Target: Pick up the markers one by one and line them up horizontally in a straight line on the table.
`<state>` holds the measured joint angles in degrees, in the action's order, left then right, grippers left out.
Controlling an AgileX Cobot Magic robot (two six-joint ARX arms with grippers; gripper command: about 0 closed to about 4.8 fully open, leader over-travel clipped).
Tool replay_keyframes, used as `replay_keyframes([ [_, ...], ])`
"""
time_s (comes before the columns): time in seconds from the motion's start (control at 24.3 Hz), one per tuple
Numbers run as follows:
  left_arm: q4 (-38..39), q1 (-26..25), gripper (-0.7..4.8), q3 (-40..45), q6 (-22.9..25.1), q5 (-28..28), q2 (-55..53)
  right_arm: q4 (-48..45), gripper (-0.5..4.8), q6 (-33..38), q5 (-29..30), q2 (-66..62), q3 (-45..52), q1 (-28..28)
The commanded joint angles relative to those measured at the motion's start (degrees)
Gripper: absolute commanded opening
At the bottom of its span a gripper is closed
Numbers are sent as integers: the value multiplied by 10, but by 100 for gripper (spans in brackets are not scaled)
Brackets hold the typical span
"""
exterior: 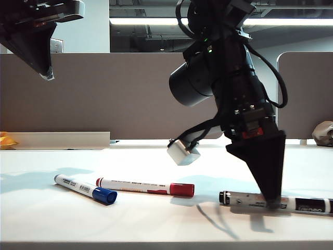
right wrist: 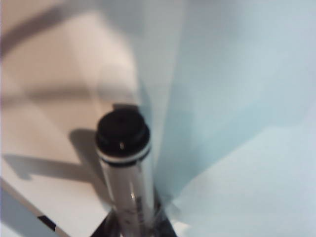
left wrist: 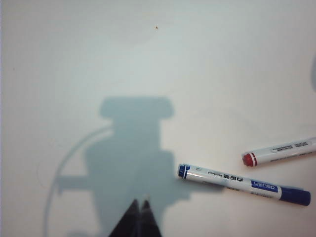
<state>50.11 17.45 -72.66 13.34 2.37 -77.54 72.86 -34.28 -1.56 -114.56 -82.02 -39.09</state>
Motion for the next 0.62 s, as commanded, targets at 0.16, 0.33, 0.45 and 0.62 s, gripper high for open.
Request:
replay_keyframes([
  [0.16, -5, 1, -6, -8, 2, 0, 3, -101, 95, 2, 2, -8, 3, -2],
  [0.33, -5, 1, -6, -8, 2, 0, 3, -110, 95, 2, 2, -8, -4, -5],
  [0.45, -5, 1, -6, -8, 2, 0, 3, -112, 95, 2, 2, -9, -4, -7],
  [0.62, -5, 1, -6, -8, 2, 0, 3, -116, 95, 6, 2, -8, -4, -7],
])
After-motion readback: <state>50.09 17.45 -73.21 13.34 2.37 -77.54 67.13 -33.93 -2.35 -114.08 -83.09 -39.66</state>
